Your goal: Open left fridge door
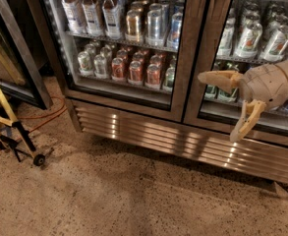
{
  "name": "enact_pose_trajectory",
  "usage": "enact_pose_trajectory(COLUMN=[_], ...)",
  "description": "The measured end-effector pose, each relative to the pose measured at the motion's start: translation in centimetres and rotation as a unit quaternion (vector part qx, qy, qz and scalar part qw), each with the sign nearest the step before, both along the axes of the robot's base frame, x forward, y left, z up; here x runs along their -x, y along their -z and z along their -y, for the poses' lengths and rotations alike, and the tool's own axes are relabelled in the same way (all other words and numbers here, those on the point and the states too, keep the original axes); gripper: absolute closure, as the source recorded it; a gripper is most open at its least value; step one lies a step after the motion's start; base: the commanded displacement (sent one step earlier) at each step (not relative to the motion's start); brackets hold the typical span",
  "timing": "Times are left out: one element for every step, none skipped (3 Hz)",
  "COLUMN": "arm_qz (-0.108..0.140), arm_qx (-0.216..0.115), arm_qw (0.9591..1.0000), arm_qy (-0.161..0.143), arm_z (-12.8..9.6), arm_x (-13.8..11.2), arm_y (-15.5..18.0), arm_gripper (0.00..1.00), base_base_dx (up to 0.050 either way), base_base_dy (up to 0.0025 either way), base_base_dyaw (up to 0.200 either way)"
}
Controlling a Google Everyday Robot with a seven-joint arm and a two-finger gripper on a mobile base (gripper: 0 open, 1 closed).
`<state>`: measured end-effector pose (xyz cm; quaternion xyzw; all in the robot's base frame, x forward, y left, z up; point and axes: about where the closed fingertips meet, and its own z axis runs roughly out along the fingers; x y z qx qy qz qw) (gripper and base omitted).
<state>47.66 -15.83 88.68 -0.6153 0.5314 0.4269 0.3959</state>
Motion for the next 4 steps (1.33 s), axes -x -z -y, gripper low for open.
enact_pose_trajectory(arm_qz=[0.031, 0.058, 0.075, 0.075], arm_qx=[-0.021, -0.042, -0.048, -0.048], arm_qw=[0.9981, 0.9923, 0.9876, 0.9874], arm_qy=[0.049, 0.101, 0.130, 0.131], arm_z=[-0.35, -0.40, -0.39, -0.39], arm_x=[0.73, 1.17, 1.49, 1.50], arm_y=[-0.86, -1.05, -1.19, -1.19], arm_gripper=[0.00, 0.00, 0.00, 0.00], base_base_dx=[0.000, 0.000, 0.000, 0.000], base_base_dy=[0.00000, 0.00000, 0.00000, 0.00000], base_base_dyaw=[0.000, 0.000, 0.000, 0.000])
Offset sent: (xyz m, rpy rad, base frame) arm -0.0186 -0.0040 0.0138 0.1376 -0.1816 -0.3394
